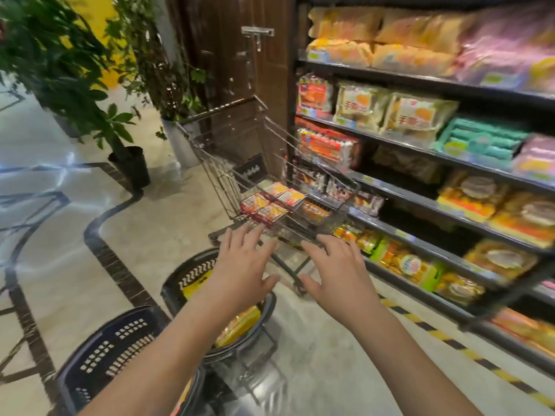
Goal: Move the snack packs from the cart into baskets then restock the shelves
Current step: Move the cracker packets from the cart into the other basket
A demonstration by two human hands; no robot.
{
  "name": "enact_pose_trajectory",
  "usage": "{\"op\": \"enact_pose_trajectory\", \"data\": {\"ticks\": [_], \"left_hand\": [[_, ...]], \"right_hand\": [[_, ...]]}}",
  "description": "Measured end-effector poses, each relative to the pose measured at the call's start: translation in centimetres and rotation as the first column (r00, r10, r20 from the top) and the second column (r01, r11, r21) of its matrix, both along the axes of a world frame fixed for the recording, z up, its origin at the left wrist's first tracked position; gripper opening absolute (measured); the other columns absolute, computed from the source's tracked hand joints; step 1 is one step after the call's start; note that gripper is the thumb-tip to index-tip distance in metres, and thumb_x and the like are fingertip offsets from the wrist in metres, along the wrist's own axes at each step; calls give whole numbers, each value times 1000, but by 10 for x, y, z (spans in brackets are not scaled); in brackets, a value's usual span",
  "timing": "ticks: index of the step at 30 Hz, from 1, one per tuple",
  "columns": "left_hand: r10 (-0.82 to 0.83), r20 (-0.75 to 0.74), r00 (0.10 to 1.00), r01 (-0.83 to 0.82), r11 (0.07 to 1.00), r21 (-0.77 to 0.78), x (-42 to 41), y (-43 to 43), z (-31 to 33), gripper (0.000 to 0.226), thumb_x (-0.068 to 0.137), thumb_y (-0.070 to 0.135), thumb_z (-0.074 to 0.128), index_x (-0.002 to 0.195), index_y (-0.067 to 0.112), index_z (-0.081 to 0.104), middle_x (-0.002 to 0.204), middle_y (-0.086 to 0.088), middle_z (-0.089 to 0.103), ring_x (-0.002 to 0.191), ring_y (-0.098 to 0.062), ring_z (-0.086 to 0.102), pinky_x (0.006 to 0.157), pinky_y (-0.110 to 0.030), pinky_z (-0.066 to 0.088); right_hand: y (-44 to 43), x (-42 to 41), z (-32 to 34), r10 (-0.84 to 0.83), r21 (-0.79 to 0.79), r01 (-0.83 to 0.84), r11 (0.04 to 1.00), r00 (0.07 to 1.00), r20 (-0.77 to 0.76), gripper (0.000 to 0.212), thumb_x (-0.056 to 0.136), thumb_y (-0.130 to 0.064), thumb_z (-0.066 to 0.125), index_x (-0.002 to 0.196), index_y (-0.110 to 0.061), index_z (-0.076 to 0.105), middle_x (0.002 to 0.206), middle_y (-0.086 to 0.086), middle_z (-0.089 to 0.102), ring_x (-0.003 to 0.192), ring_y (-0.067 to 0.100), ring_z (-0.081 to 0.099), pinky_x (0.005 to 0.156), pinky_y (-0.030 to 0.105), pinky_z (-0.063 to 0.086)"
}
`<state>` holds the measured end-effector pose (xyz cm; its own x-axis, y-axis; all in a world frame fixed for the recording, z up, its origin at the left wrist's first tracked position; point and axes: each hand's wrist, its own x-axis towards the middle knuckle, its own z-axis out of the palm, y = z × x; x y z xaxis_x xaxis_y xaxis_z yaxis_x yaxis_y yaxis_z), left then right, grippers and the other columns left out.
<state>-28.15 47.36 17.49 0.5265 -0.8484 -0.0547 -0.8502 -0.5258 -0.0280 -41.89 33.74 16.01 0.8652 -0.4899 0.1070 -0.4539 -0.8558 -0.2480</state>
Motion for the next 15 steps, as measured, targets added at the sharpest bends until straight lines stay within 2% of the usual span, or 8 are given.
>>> {"op": "enact_pose_trajectory", "data": {"ticks": [7,15], "left_hand": [[-26,-34,999,26,1000,0,-74,-117,3,72,99,59,50,160,33,21,172,-4,5,158,-32,0,127,-53,2],[26,-39,999,-25,1000,17,-71,-185,-7,71,99,60,49,160,34,22,172,-3,6,158,-31,1,127,-53,0]], "right_hand": [[-103,-79,-4,-10,45,10,999,1000,-8,60,97,-45,55,153,-33,37,158,0,34,149,21,24,126,48,10],[-185,-61,-10,67,47,-66,997,998,-21,61,96,-44,56,152,-32,38,155,1,37,147,22,28,124,46,14]]}}
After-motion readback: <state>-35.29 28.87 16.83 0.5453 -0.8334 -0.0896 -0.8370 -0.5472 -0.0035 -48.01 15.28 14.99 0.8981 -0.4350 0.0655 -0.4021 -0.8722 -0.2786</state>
